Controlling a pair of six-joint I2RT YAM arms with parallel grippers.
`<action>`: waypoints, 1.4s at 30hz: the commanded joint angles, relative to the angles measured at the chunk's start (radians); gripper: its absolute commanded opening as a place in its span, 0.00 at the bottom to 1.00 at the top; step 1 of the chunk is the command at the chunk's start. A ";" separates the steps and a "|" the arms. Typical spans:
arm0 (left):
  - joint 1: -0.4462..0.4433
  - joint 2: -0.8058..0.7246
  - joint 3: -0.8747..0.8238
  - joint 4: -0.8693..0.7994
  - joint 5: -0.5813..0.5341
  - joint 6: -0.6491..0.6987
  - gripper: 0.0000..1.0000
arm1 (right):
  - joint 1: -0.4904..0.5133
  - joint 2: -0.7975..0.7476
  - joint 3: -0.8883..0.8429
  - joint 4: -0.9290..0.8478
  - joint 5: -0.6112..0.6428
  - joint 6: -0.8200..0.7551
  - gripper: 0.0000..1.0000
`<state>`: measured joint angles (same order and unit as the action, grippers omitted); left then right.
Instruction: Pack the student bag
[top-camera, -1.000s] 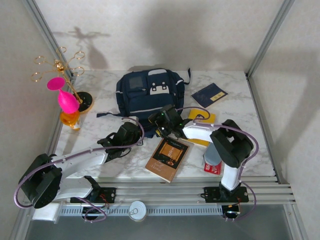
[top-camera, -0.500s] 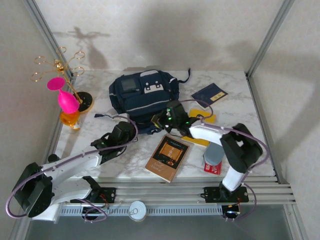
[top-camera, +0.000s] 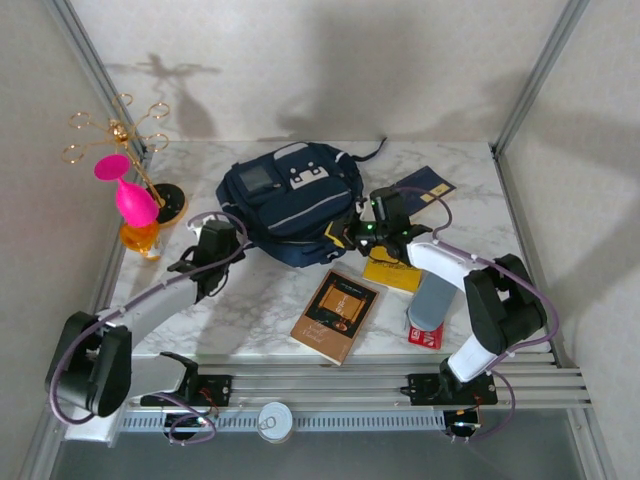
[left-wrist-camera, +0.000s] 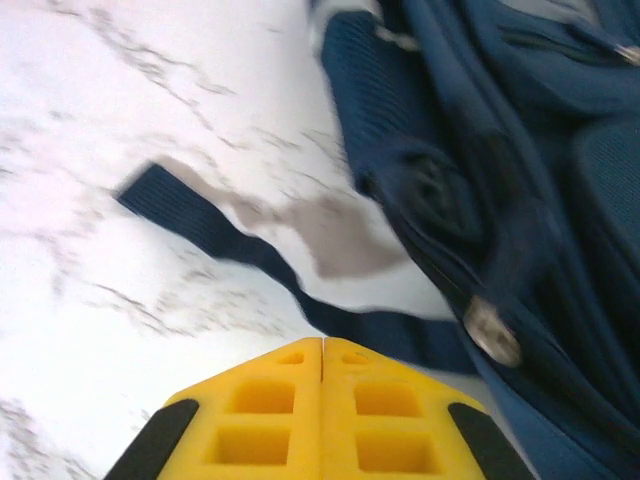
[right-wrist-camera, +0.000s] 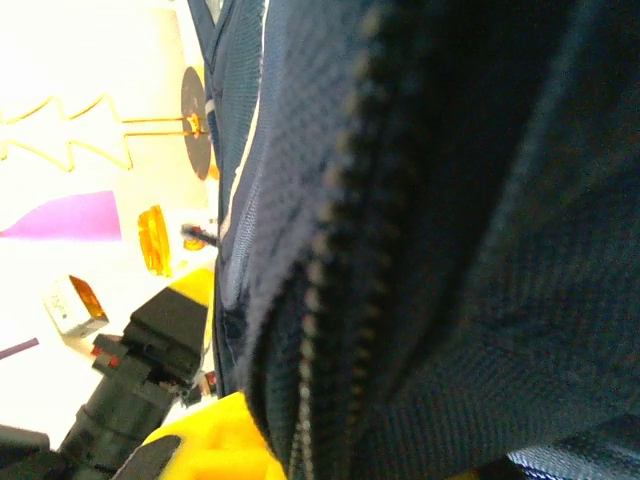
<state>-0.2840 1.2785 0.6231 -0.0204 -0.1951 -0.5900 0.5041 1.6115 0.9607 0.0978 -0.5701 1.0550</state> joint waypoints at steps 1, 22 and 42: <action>0.051 0.056 0.055 0.043 0.008 0.028 0.00 | -0.005 -0.038 -0.001 0.064 -0.036 -0.033 0.00; 0.074 -0.098 -0.124 0.150 0.342 0.148 0.43 | -0.050 0.044 0.166 -0.081 -0.119 -0.107 0.00; 0.072 0.042 -0.128 0.573 0.690 0.415 0.50 | -0.189 0.055 0.450 -0.380 -0.234 -0.250 0.00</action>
<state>-0.2123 1.2930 0.4820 0.4885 0.4046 -0.2295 0.3286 1.6722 1.3415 -0.3004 -0.7544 0.8509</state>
